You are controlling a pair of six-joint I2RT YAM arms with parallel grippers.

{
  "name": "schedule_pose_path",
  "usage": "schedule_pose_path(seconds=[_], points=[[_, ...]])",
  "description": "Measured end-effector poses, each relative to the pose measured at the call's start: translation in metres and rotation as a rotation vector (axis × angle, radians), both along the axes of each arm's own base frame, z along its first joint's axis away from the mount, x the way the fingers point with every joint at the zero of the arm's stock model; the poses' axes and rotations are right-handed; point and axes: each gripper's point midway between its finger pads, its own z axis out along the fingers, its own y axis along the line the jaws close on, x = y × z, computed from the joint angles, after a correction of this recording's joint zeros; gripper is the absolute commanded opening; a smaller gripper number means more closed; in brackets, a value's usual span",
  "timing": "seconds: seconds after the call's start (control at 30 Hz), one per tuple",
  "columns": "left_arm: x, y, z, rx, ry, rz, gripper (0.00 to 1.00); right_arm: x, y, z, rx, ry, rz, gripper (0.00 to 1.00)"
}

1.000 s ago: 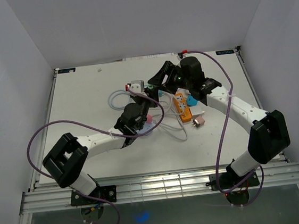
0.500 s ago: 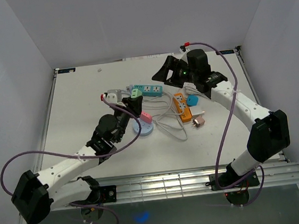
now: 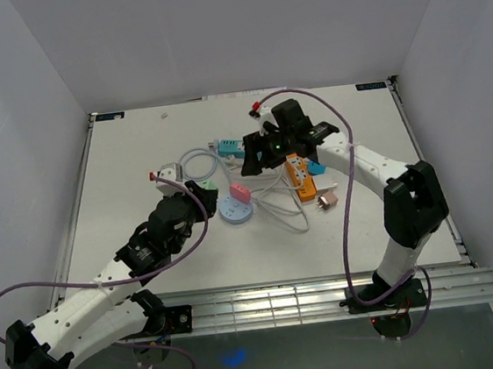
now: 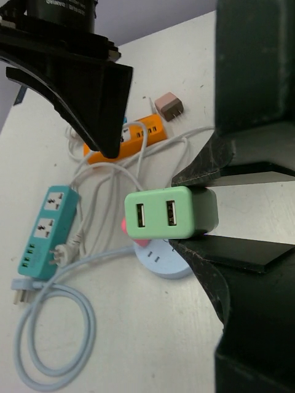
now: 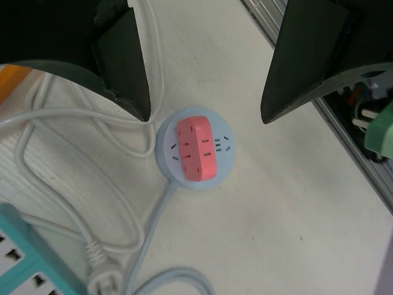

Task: Insert the plug

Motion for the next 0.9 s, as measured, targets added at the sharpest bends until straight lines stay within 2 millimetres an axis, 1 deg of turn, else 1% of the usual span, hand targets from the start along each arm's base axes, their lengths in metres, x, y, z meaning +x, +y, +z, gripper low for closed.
schedule_pose_path(seconds=[0.07,0.13,0.2,0.27,0.4,0.47,0.57,0.6,0.7,0.77,0.9], points=[[-0.004,0.007,-0.011,0.006,0.051,0.029,0.00,-0.013,0.015,-0.023,-0.070,0.001,0.094,0.76],[-0.008,0.015,-0.016,-0.001,0.080,0.058,0.00,-0.027,0.028,-0.041,-0.121,0.005,0.178,0.75],[-0.012,0.023,-0.015,-0.018,0.092,0.087,0.00,-0.038,0.037,-0.054,-0.158,-0.001,0.244,0.75],[-0.015,0.030,-0.015,-0.024,0.102,0.111,0.00,-0.043,0.042,-0.062,-0.192,-0.015,0.290,0.75],[-0.016,0.039,-0.022,0.008,0.151,0.158,0.00,-0.042,0.048,-0.074,-0.264,-0.049,0.318,0.75],[-0.016,0.041,-0.026,0.023,0.175,0.179,0.00,-0.038,0.050,-0.080,-0.303,-0.070,0.310,0.74],[-0.018,0.047,-0.032,0.034,0.196,0.206,0.00,-0.034,0.050,-0.091,-0.359,-0.089,0.293,0.68],[-0.019,0.049,-0.032,0.033,0.199,0.213,0.00,-0.033,0.048,-0.094,-0.376,-0.091,0.288,0.62],[-0.020,0.053,-0.029,0.020,0.192,0.228,0.00,-0.032,0.046,-0.101,-0.415,-0.099,0.277,0.56],[-0.020,0.055,-0.029,0.020,0.195,0.237,0.00,-0.030,0.046,-0.103,-0.436,-0.106,0.266,0.51],[-0.022,0.058,-0.040,0.046,0.233,0.265,0.00,-0.027,0.045,-0.111,-0.475,-0.107,0.229,0.41]])
